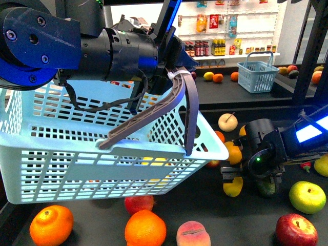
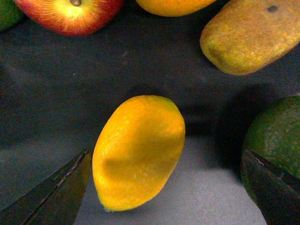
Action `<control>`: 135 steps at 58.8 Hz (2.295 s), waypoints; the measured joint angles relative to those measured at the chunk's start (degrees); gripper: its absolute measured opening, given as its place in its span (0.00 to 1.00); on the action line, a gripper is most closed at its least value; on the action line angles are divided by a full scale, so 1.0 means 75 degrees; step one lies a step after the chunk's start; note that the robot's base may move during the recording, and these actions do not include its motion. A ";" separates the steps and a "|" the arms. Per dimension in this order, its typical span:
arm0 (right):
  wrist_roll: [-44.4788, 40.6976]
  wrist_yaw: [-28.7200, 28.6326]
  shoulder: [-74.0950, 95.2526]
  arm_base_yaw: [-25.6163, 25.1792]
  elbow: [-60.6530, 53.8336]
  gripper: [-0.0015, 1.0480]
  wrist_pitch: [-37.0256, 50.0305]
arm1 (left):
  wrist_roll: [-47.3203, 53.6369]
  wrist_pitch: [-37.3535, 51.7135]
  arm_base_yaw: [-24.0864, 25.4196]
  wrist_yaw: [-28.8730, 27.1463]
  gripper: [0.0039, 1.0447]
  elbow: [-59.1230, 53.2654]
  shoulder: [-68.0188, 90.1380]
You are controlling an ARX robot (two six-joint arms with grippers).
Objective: Pick lemon from shelf
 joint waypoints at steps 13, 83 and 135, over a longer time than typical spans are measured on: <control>0.0111 0.0085 0.1011 0.0102 0.1985 0.93 -0.0994 | 0.0000 0.0000 -0.0003 -0.0006 0.06 0.0000 0.0000; 0.0242 -0.0356 -0.0542 -0.0087 -0.0192 0.47 0.0367 | 0.0000 0.0000 -0.0003 -0.0006 0.06 0.0000 0.0000; 0.1615 -0.1699 -0.6577 0.0860 -0.6239 0.46 0.2958 | 0.0000 0.0000 -0.0003 -0.0006 0.06 0.0000 0.0000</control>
